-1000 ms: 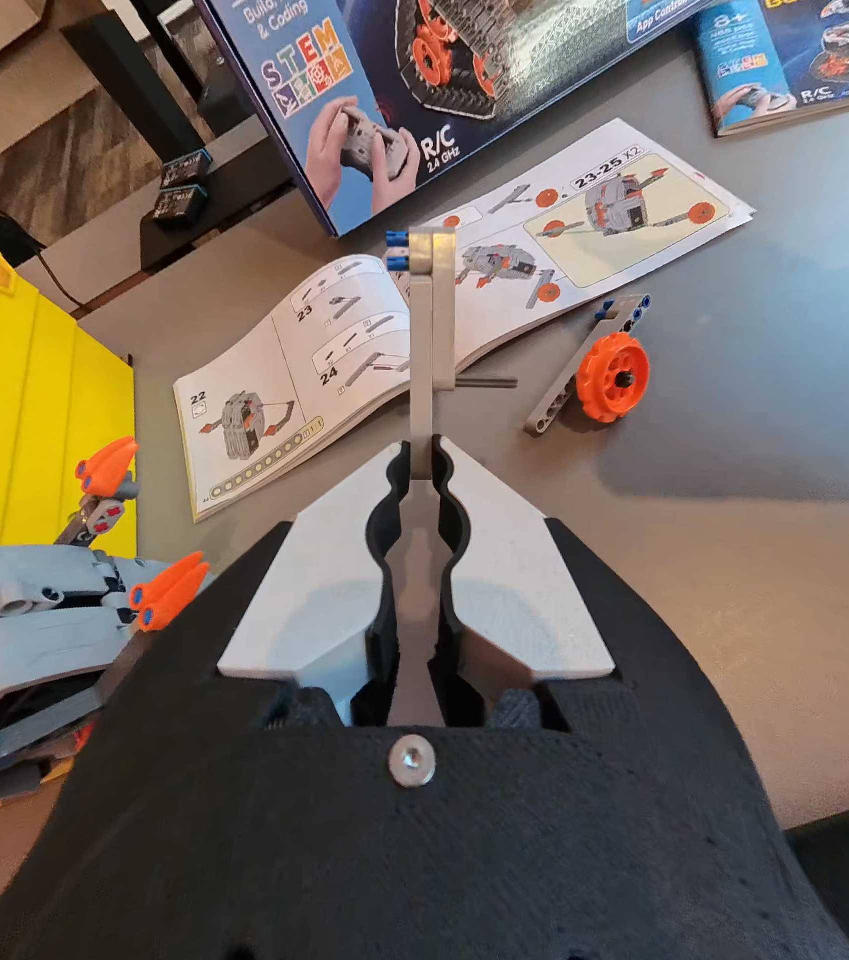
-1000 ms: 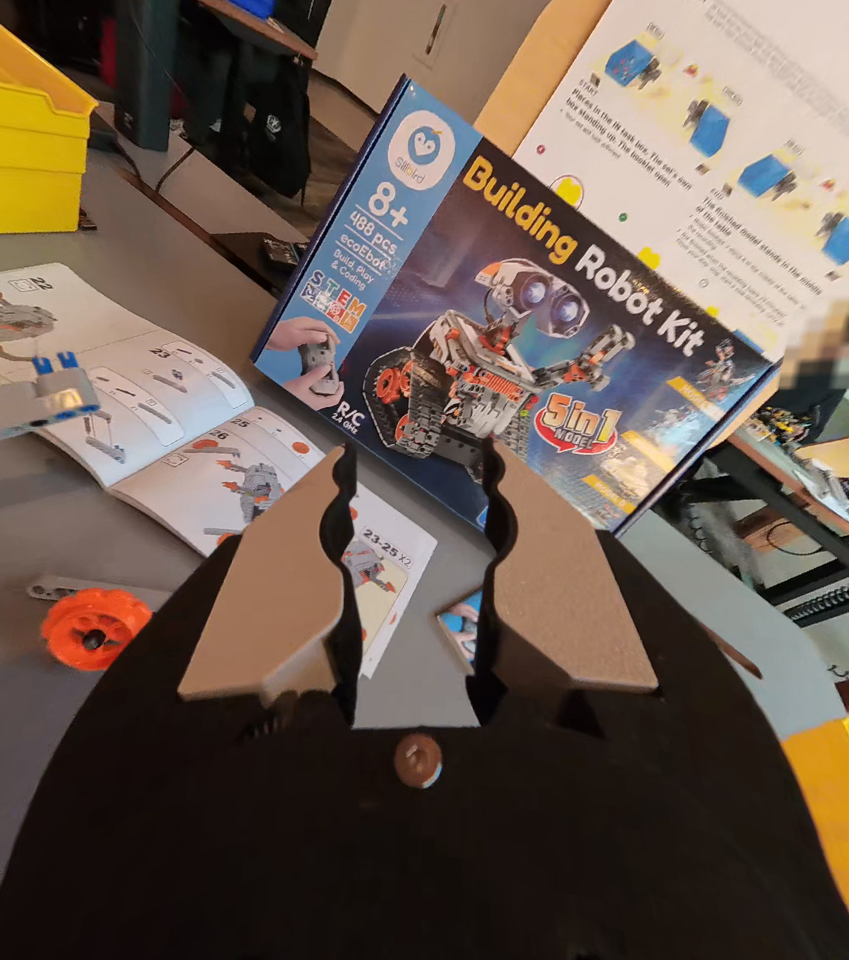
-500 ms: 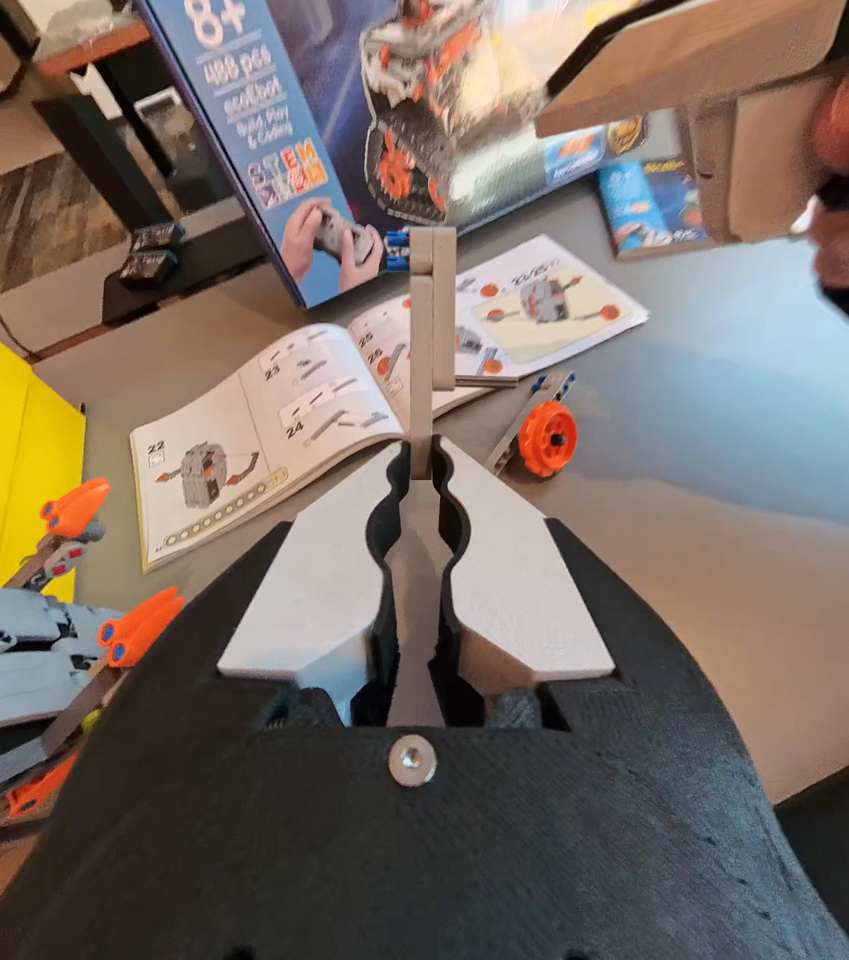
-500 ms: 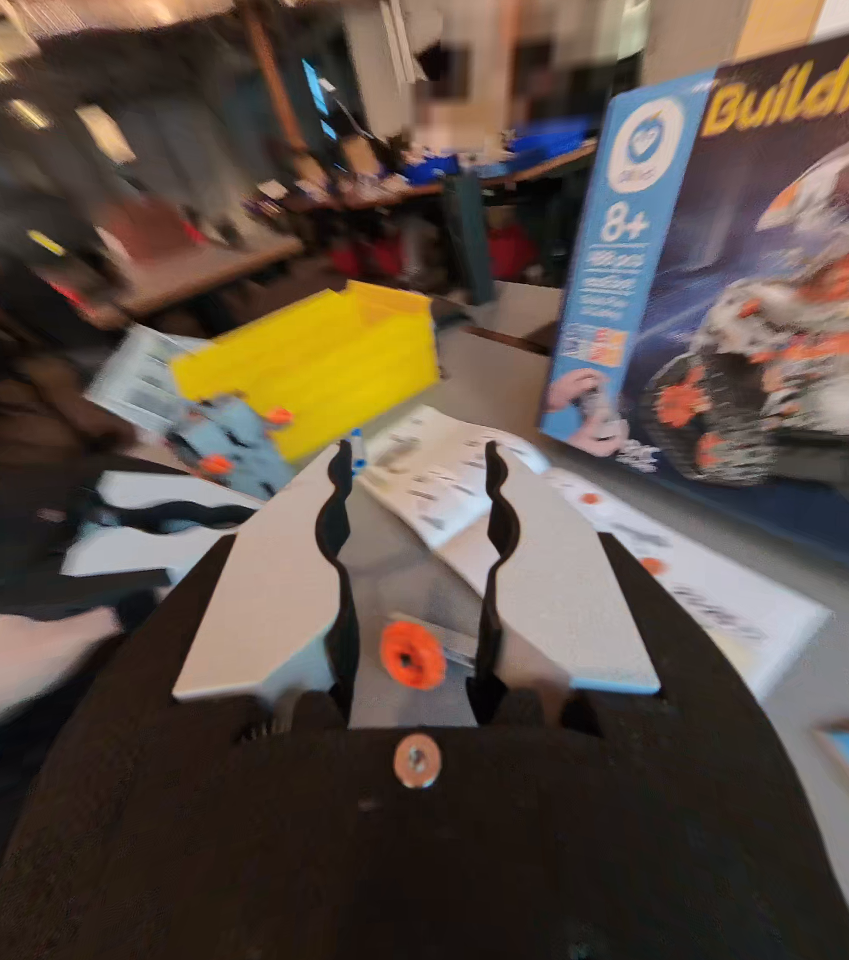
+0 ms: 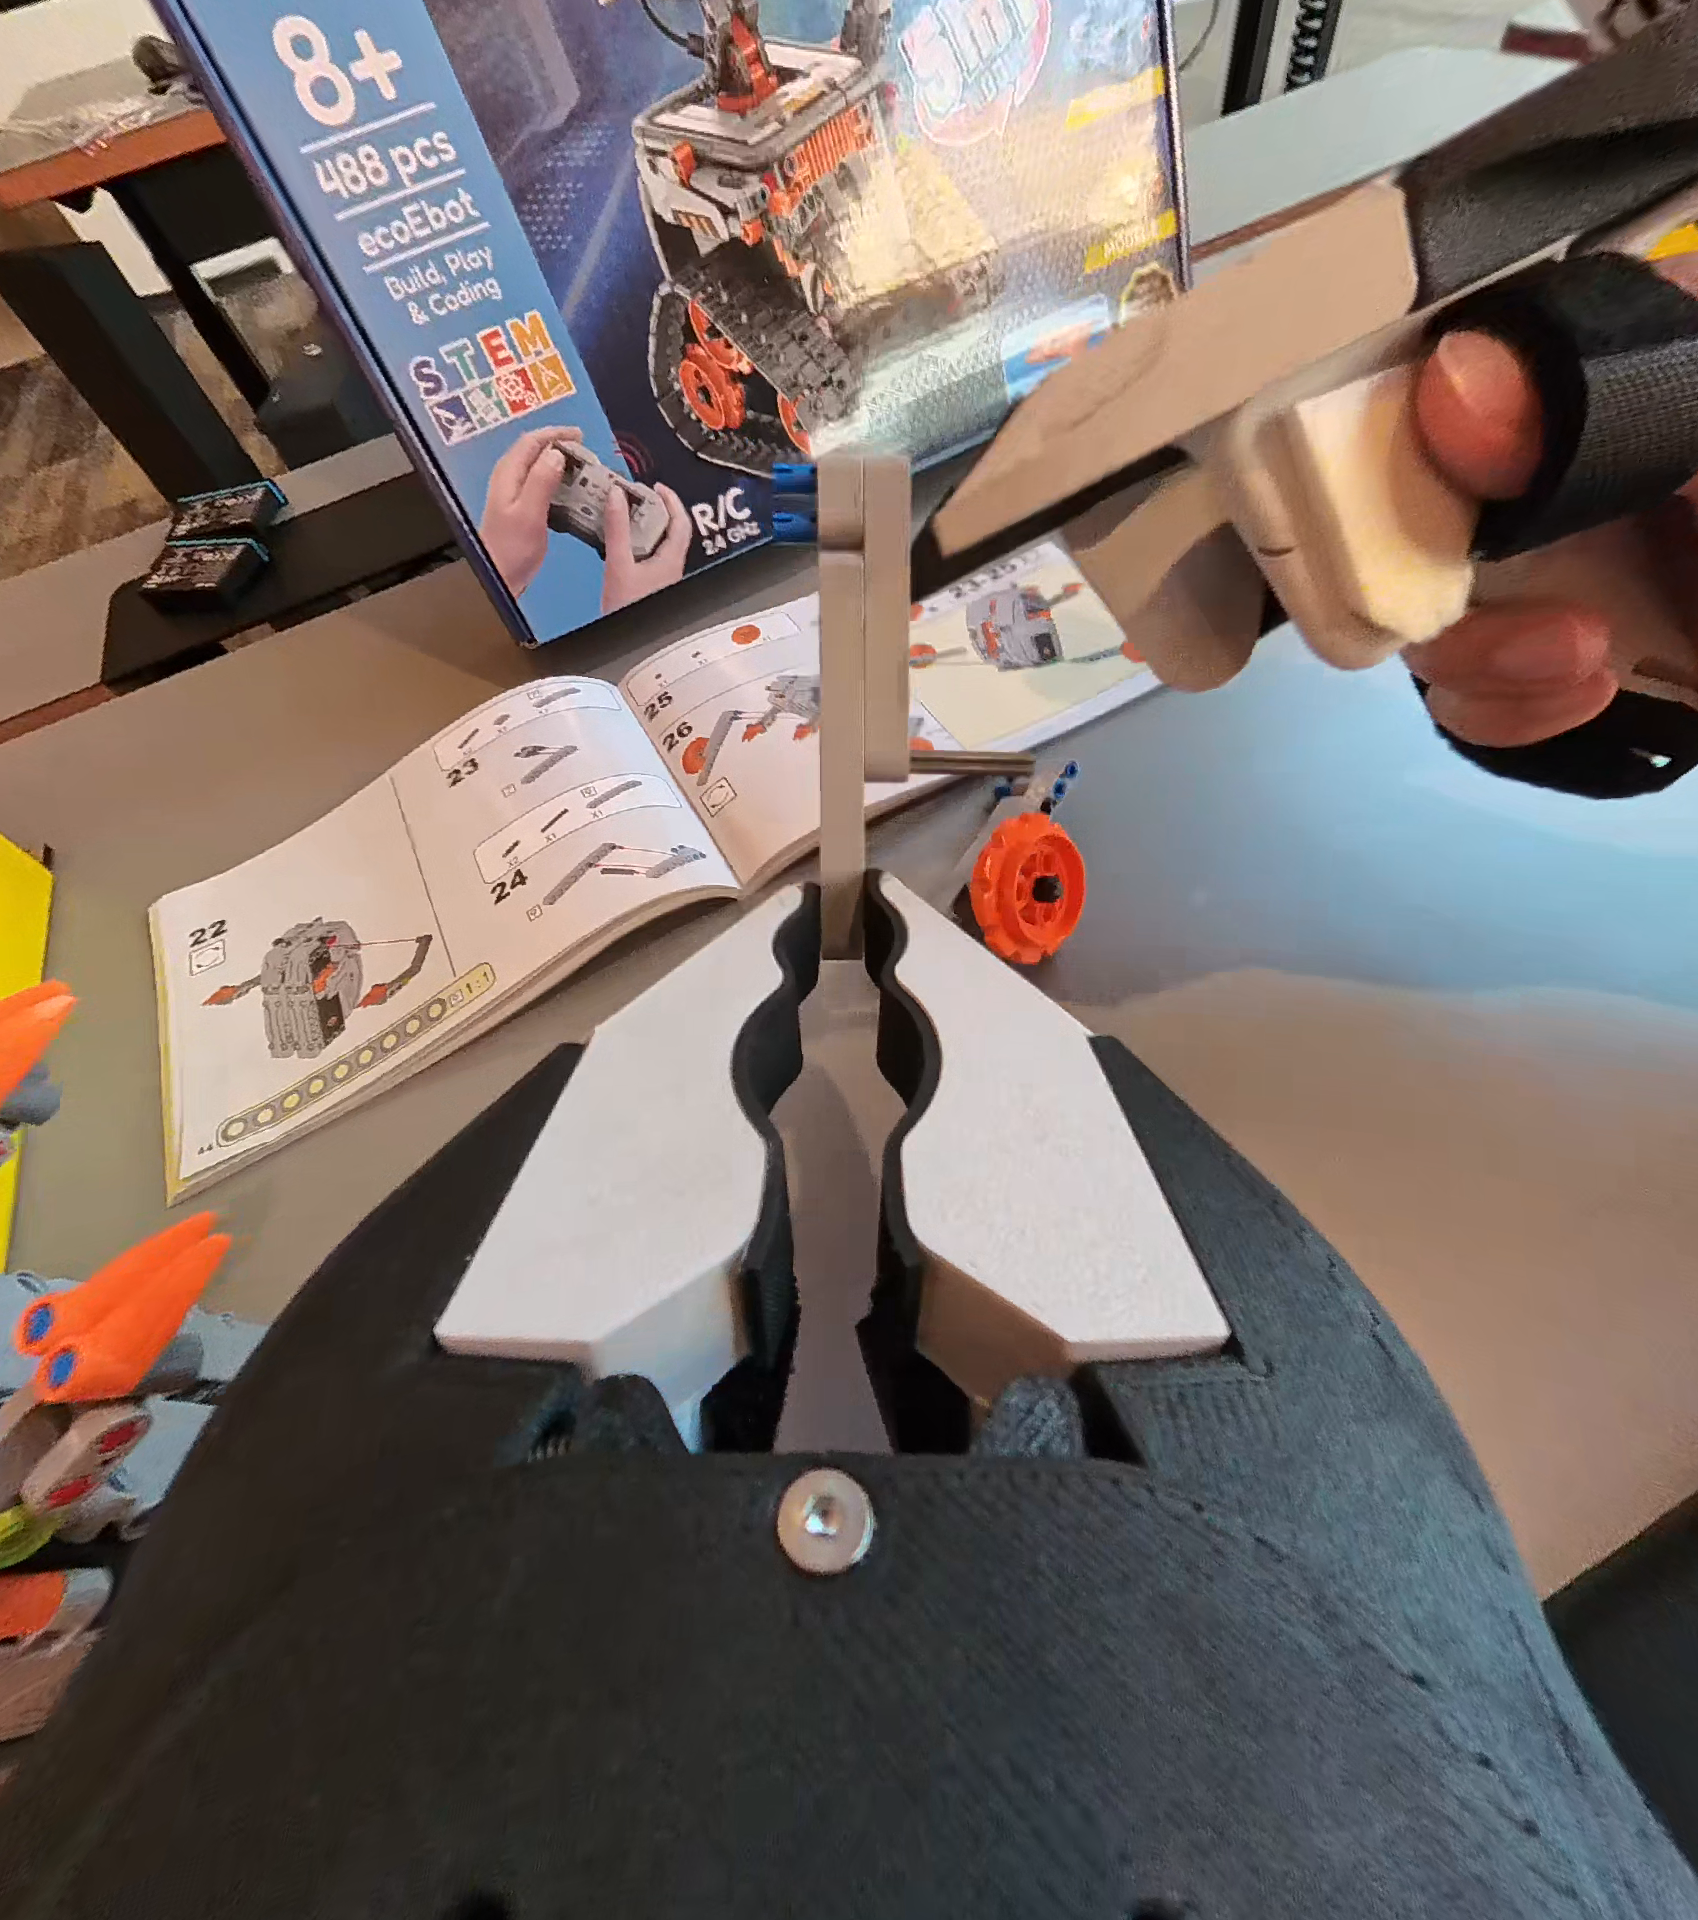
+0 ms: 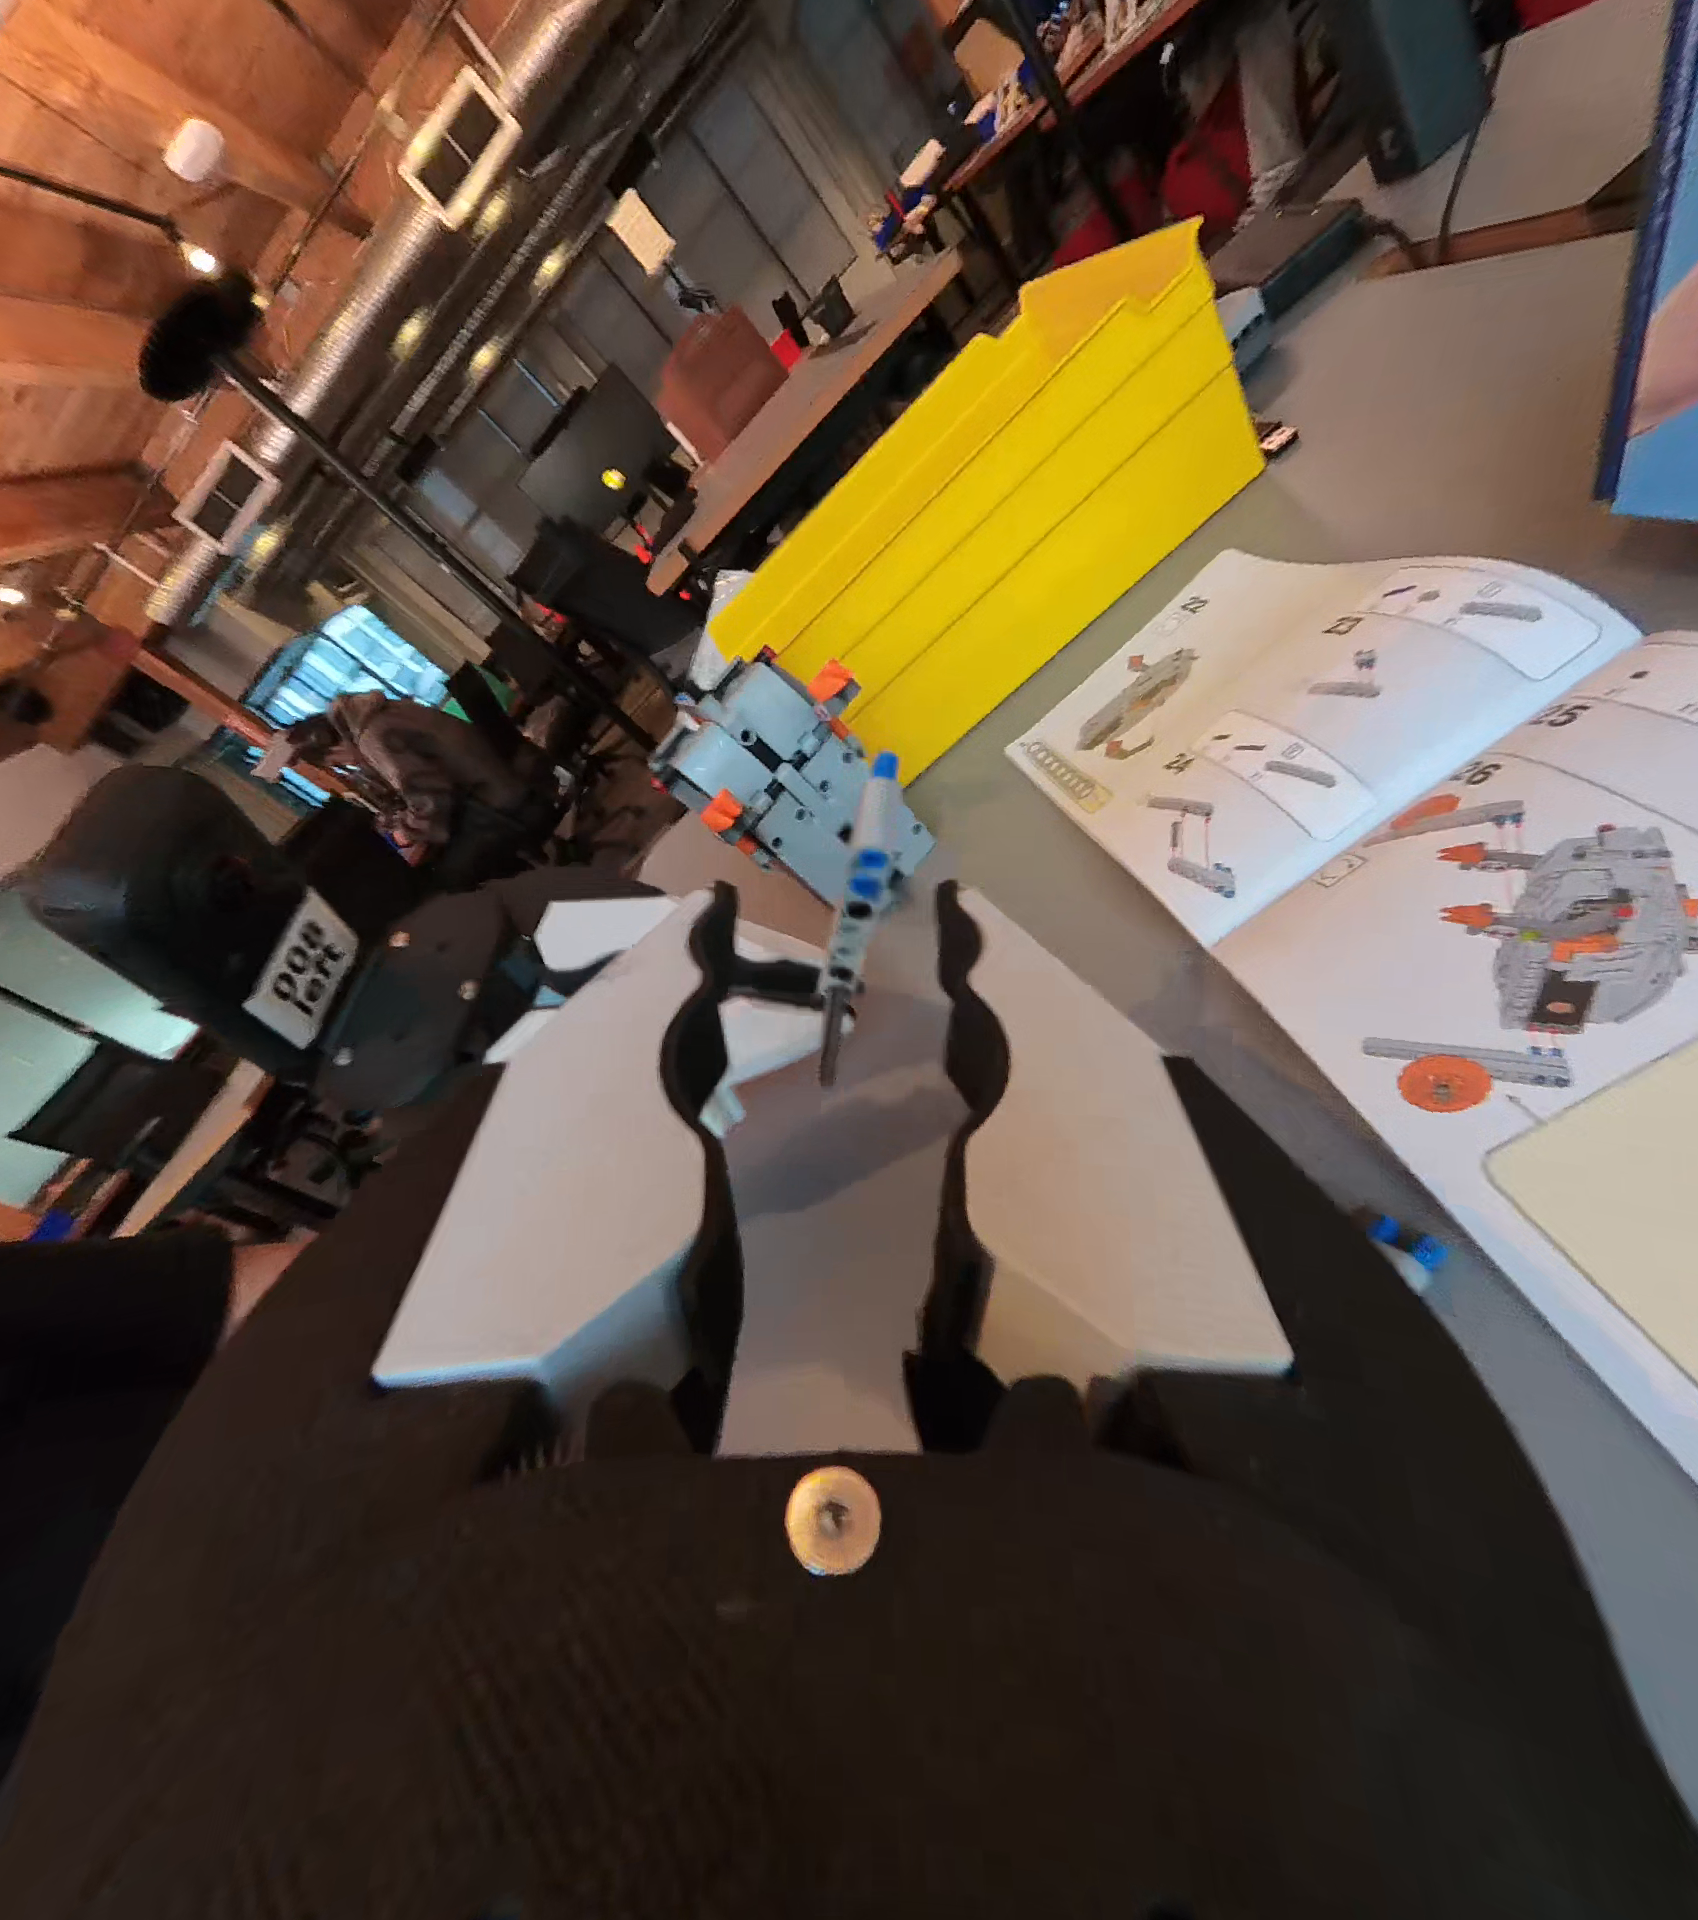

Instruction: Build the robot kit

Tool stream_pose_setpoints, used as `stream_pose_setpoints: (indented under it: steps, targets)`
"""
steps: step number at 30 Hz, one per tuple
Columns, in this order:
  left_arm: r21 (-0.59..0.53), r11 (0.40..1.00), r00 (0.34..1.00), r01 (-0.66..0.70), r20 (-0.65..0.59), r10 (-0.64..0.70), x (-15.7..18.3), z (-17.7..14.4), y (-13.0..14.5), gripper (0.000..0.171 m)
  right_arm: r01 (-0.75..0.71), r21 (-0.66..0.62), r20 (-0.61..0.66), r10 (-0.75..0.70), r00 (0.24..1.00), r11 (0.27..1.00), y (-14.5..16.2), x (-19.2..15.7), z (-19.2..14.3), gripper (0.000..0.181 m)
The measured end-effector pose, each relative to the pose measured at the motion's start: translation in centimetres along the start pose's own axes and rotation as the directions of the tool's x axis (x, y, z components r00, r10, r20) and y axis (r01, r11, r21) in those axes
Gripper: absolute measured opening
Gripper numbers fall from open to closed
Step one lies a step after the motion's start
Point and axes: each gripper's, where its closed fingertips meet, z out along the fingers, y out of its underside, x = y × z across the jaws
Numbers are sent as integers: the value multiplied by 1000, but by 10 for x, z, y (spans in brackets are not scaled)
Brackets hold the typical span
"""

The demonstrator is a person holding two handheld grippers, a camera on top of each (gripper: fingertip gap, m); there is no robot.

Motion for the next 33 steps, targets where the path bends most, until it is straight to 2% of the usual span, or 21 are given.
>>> stream_pose_setpoints:
  steps: [1, 5, 7, 10, 14, 17, 25, 29, 33]
  targets:
    - [-1, 1000, 1000, -10, -20, 10, 4, 1, 1, 6, -20, 3, 44, 20, 999, 1000, 0, -5, 0, 10]
    - [38, 998, 998, -46, -45, 47, 13, -1, -3, 7, -106, -48, 50, 109, 993, 993, 0, 2, -14, 6]
    - [68, 997, 999, -24, -47, 27, 14, -3, -6, 26, -160, -28, 21, 160, 987, 987, -10, 13, -34, 6]
    - [86, 996, 997, 20, -73, -14, 14, -6, -6, 35, -281, -101, -19, 280, 960, 954, -2, 31, -70, 6]
    - [77, 993, 989, 93, -119, -84, 11, -7, -3, 34, -359, -11, -152, 353, 923, 933, 13, 65, -109, 6]
    - [50, 992, 985, 117, -134, -109, 10, -5, 3, 32, -436, 8, -215, 427, 878, 900, 36, 81, -116, 6]
    - [-37, 992, 974, 117, -189, -122, 18, 0, 17, 30, -393, -116, -338, 336, 879, 912, 64, 82, -94, 9]
    - [-57, 991, 969, 119, -213, -128, 23, 1, 20, 28, -350, -162, -377, 269, 886, 923, 67, 79, -95, 14]
    - [-66, 990, 965, 121, -227, -133, 25, 1, 21, 27, -297, -188, -451, 187, 873, 936, 64, 84, -106, 27]
